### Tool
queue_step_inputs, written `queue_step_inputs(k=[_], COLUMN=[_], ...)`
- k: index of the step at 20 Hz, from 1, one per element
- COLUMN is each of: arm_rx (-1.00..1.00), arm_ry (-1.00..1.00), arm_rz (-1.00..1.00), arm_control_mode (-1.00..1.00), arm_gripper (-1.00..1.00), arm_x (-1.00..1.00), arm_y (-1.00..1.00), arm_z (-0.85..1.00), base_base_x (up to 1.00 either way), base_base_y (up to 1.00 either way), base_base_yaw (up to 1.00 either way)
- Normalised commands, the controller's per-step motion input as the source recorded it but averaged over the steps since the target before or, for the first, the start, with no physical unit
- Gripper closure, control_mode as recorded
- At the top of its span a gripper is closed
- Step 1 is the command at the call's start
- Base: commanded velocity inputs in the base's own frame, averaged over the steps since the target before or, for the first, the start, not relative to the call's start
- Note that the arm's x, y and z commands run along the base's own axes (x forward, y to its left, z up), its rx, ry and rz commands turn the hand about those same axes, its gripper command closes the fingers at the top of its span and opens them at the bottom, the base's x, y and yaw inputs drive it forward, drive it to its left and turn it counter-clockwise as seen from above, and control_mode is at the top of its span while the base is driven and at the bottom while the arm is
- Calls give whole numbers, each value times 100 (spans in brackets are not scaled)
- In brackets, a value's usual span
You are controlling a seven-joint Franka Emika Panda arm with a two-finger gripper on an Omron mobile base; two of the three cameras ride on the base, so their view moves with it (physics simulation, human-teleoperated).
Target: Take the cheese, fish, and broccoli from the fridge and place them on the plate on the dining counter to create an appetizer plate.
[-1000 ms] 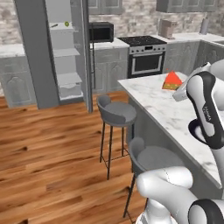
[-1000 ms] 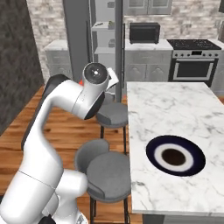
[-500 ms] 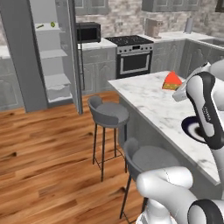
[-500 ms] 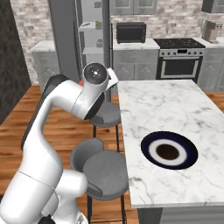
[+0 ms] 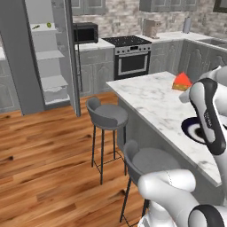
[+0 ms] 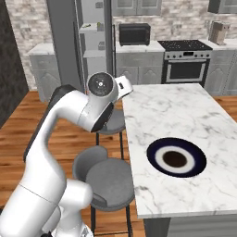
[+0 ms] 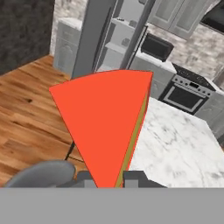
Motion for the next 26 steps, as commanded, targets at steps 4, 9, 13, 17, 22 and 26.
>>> queue_step_inputs(k=[4,9,13,17,22,26], arm_rx=[0,0,0,0,0,0], arm_ry=[-3,2,13,16,6,0], arm_rz=[-19,-21,-21,-22,-19,-10], arm_control_mode=[-100,-100,-100,-100,-100,-100], arm_gripper=[100,100,100,100,100,100], arm_x=[0,0,0,0,0,5], arm_y=[-54,-57,-72,-75,-58,-32], arm_z=[-21,-27,-27,-34,-37,-43], base_base_x=[0,0,0,0,0,0], base_base_y=[0,0,0,0,0,0], base_base_yaw=[0,0,0,0,0,0])
